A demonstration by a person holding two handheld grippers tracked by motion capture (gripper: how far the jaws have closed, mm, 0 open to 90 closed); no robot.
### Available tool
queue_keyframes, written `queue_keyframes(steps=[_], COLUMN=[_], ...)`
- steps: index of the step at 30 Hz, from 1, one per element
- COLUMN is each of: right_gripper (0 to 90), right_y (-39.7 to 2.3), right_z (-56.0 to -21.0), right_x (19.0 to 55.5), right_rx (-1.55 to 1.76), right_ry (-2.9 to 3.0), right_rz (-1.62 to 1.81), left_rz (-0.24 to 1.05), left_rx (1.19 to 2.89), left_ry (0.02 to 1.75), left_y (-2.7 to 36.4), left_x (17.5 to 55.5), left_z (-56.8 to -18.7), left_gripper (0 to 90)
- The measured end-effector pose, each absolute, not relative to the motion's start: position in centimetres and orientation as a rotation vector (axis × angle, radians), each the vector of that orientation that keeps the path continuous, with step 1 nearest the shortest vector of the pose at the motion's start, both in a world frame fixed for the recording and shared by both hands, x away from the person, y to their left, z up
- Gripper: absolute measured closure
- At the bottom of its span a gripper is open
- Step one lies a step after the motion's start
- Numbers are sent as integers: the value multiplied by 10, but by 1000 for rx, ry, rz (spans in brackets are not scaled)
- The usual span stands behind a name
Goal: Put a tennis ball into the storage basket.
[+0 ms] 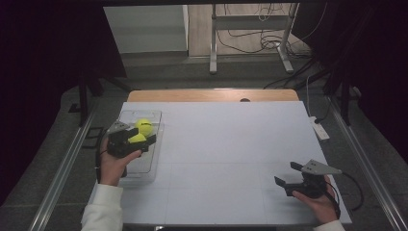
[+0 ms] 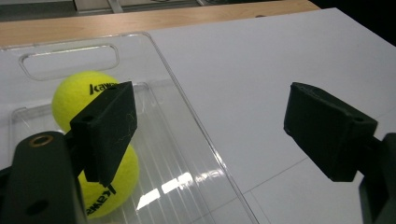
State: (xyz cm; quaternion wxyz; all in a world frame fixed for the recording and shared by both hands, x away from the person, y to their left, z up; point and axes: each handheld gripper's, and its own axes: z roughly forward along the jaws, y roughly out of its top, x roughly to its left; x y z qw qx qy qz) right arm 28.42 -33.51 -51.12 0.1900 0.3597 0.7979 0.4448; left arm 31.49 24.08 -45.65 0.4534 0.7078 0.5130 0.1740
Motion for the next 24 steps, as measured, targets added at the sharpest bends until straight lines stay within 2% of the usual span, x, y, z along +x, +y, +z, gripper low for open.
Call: queue_keyframes(steps=[17,24], right_gripper=[131,131], right_y=[-330,-331], right_z=[-506,-506], right_x=[279,279], right_rx=[1000,998], right_ry=[2227,2221], right_rz=[1259,1263], left_rz=[389,357], left_rx=[1787,1815], left_ry=[1152,1107], left_y=[225,218], left_x=[274,260], left_z=[-465,-479], left_gripper=[177,170])
